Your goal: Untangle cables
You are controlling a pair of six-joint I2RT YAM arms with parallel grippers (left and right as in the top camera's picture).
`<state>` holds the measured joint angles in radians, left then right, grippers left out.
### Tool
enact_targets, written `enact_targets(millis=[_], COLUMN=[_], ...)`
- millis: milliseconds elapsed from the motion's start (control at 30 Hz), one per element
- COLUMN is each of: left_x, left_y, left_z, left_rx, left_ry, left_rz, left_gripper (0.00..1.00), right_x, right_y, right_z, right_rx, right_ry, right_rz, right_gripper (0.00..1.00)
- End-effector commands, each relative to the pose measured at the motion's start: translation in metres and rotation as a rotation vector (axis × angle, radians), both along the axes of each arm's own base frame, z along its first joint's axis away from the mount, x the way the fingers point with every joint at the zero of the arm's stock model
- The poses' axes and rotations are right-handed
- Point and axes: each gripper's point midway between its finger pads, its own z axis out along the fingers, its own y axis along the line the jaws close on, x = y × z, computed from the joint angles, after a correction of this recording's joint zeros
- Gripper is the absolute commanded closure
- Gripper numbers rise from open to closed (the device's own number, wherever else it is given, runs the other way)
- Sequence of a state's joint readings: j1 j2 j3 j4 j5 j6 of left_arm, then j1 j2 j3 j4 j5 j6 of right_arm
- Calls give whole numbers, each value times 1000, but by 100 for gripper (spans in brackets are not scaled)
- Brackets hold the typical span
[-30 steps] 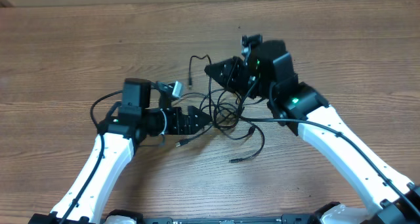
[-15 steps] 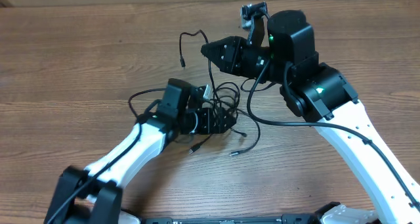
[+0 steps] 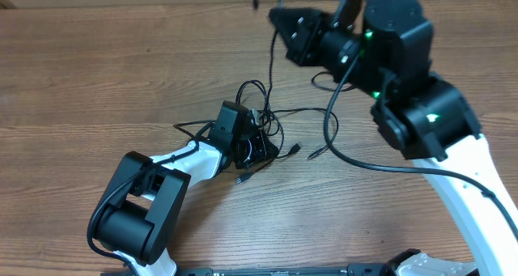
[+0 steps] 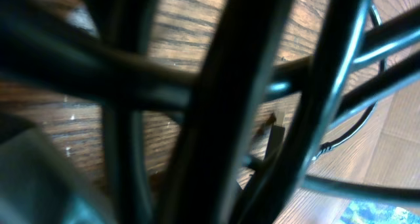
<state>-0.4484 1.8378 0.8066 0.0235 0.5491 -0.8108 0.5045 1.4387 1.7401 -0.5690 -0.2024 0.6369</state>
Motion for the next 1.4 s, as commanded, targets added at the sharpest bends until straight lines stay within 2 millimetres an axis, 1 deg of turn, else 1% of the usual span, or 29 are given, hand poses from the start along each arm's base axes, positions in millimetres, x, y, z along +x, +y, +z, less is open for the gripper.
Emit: enact_targets(millis=[0,33,67,100,200,233,267,300,333,367,433,467,533,567,600,667,733,800,833,867,900,933,967,1000,1067,1133,1200,1267,1367], left_x=[-7,-6,-5,-5,-6,-7,-6,-7,-7,-8,-9,-10,-10,-10,-10,-11,-12,-13,-13,-13,-13,-13,-13,-12,-12,-12,-12,-10,-8], left_y=[5,7,7,8,10,10,12,15,17,21,25,29,30,30,30,30,29,30,30,33,34,35,37,37,37,37,37,37,36], left_z=[-20,-21,-22,-22,-24,-24,-26,-28,-29,-32,-35,-38,-38,-38,-38,-38,-38,-38,-39,-39,-39,-40,-40,-40,-40,-40,-40,-39,-39], left_rx=[46,57,60,62,75,78,88,104,111,134,153,170,172,171,171,169,165,169,170,172,173,175,175,175,176,176,175,174,173], left_ry=[64,59,57,58,64,66,67,78,84,105,128,148,156,156,157,159,162,168,170,177,180,184,186,186,186,186,183,176,166], left_rz=[34,41,44,44,49,51,56,72,83,112,144,175,187,187,186,185,181,182,183,189,192,195,199,201,201,201,201,202,203], left_gripper=[91,93,93,94,94,94,95,96,96,96,96,96,96,96,96,96,96,96,96,96,96,96,96,96,96,96,96,96,95], right_x=[9,17,22,25,31,31,30,27,24,16,8,1,-3,-5,-5,0,3,4,3,-1,-4,-9,-13,-17,-23,-28,-39,-46,-53], right_y=[-61,-88,-107,-121,-173,-184,-202,-231,-247,-277,-304,-328,-345,-350,-351,-340,-329,-314,-306,-287,-278,-266,-255,-243,-226,-211,-188,-182,-179], right_z=[50,54,56,57,71,75,81,93,99,109,116,119,114,106,97,73,52,25,10,-19,-33,-51,-64,-76,-94,-106,-125,-142,-174], right_rx=[-33,-59,-71,-79,-120,-124,-124,-119,-119,-125,-162,-210,-254,-275,-296,-336,-360,-379,-385,-386,-380,-371,-356,-336,-299,-256,-174,-167,-195], right_ry=[-146,-153,-153,-154,-192,-200,-212,-233,-244,-262,-281,-288,-266,-233,-198,-109,-34,62,116,230,286,365,427,485,580,657,793,880,991], right_rz=[-251,-365,-445,-499,-683,-716,-772,-865,-918,-1019,-1112,-1195,-1238,-1245,-1232,-1148,-1063,-958,-899,-776,-722,-645,-579,-513,-416,-331,-200,-171,-160], right_gripper=[96,96,96,96,96,96,96,96,96,96,96,96,96,96,96,95,91,84,78,51,32,16,4,0,0,0,0,0,0])
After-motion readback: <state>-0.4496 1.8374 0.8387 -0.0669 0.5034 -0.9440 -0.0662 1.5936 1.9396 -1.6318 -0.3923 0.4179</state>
